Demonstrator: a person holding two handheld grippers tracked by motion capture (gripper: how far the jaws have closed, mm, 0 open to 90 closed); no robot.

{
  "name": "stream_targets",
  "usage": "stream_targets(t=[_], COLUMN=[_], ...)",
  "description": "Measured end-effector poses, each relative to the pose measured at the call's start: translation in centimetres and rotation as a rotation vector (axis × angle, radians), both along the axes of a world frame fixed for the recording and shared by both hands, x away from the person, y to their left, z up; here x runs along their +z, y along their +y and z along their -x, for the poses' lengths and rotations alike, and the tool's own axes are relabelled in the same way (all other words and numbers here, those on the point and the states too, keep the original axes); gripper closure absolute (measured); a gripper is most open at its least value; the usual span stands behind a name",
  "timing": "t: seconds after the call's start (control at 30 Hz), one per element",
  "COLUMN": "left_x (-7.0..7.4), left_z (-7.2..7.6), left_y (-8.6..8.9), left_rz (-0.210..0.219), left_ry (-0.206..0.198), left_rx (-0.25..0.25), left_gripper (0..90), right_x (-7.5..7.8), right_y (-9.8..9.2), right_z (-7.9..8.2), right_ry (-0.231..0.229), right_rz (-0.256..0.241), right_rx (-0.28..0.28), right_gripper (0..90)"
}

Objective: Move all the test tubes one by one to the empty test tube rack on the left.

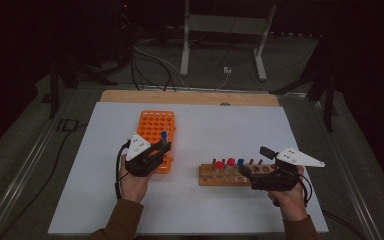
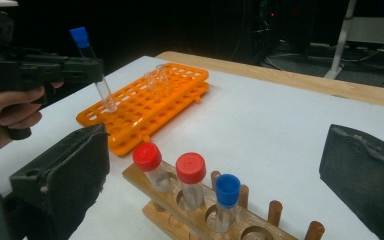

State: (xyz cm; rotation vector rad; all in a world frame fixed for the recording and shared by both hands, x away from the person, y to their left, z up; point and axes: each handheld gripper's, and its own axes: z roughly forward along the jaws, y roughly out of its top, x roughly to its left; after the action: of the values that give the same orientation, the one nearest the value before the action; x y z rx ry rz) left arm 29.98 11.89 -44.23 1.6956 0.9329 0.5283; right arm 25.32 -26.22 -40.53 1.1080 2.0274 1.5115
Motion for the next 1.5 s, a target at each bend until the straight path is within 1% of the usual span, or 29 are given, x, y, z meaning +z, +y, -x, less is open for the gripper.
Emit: stream_targets(t=[0.1,0.23,0.4,0.53,0.73,0.77,0.87,1.03,1.17,1.23,1.33,1.43,1.5], left_x=[-0.3,-0.7,-1.2,-1.8,-2.6,-2.7,-2.9,-2.9,-3.1,-3.2,-3.6,-4.0,-4.3], left_z=[-0.6,-1.4,-2.3,-3.1,-4.0,-4.1,-4.3,-4.5,-4.7,-4.8,-4.8,-4.8,-4.8], left_y=[-0.1,0.0,0.1,-0.2,-0.9,-0.9,-1.0,-1.2,-1.2,-1.3,-1.4,-1.6,-1.5], left_rz=[-0.010,0.008,-0.009,-0.017,-0.077,-0.085,-0.081,-0.088,-0.094,-0.086,-0.096,-0.134,-0.140], left_ry=[0.007,0.026,0.036,0.048,0.040,0.041,0.032,0.026,0.014,0.022,0.030,0.065,0.091], left_rx=[0.026,0.060,0.122,0.148,0.182,0.186,0.190,0.192,0.195,0.189,0.179,0.181,0.182], left_gripper=[77.2,77.2,77.2,77.2,77.2,77.2,77.1,77.1,77.1,77.0,77.1,77.1,77.3], right_x=[0.0,0.0,0.1,0.0,0.0,0.0,0.0,-0.2,-0.2,-0.3,-0.3,-0.3,-0.3], right_y=[0.0,-0.3,-0.8,-0.9,-1.0,-1.1,-1.1,-1.0,-1.0,-0.9,-0.9,-0.9,-0.9], right_z=[0.0,0.0,0.0,-0.1,0.0,0.0,-0.1,-0.1,-0.1,-0.1,-0.1,0.0,0.0], right_ry=[0.001,0.004,0.004,0.003,0.001,0.001,0.002,0.005,0.004,0.007,0.008,0.006,0.006], right_rz=[-0.001,-0.011,-0.021,-0.023,-0.029,-0.029,-0.029,-0.028,-0.028,-0.030,-0.026,-0.025,-0.027], right_rx=[-0.002,-0.012,-0.019,-0.018,-0.023,-0.024,-0.023,-0.020,-0.018,-0.017,-0.015,-0.013,-0.014], right_gripper=[0.0,0.0,0.0,0.0,0.0,0.0,0.0,0.0,0.0,0.0,0.0,0.0,0.0])
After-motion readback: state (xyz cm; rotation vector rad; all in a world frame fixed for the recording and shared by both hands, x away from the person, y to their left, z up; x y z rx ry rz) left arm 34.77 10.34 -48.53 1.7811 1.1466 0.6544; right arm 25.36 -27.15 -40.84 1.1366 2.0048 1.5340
